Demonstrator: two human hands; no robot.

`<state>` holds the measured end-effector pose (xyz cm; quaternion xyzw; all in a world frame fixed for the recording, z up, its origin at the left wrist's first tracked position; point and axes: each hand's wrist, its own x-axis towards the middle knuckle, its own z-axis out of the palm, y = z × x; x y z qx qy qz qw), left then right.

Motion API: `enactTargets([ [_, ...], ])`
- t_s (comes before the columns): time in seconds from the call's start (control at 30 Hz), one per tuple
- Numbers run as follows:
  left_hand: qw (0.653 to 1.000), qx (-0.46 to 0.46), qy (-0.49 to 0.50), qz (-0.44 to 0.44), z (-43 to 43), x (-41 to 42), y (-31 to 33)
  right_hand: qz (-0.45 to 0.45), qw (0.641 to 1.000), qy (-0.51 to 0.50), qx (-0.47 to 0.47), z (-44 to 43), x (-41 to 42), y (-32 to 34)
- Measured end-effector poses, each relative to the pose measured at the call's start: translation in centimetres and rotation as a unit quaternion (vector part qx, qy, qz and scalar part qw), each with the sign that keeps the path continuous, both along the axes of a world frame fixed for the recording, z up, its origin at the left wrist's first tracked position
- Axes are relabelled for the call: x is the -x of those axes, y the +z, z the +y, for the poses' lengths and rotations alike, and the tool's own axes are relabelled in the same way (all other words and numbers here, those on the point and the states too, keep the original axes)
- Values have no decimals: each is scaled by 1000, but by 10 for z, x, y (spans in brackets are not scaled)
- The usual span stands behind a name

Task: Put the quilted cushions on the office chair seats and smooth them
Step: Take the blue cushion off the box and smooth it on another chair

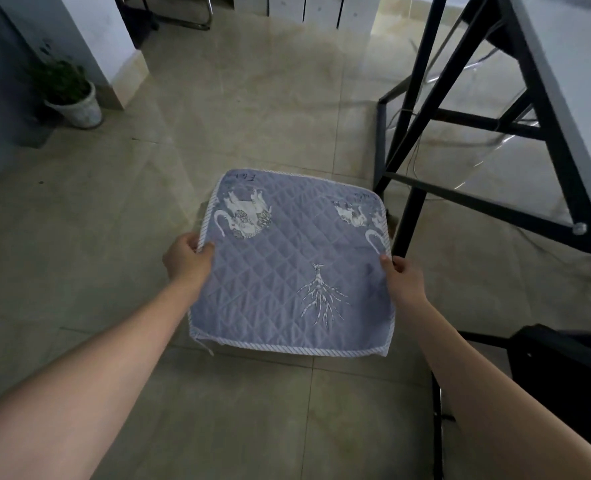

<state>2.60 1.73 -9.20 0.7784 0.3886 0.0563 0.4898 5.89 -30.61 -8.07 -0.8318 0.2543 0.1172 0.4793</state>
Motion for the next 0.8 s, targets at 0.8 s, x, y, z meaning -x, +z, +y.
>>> enactTargets([
  [0.8,984,101,29,-147,-13,48,60,-124,983,-75,-109,-2,38,72],
])
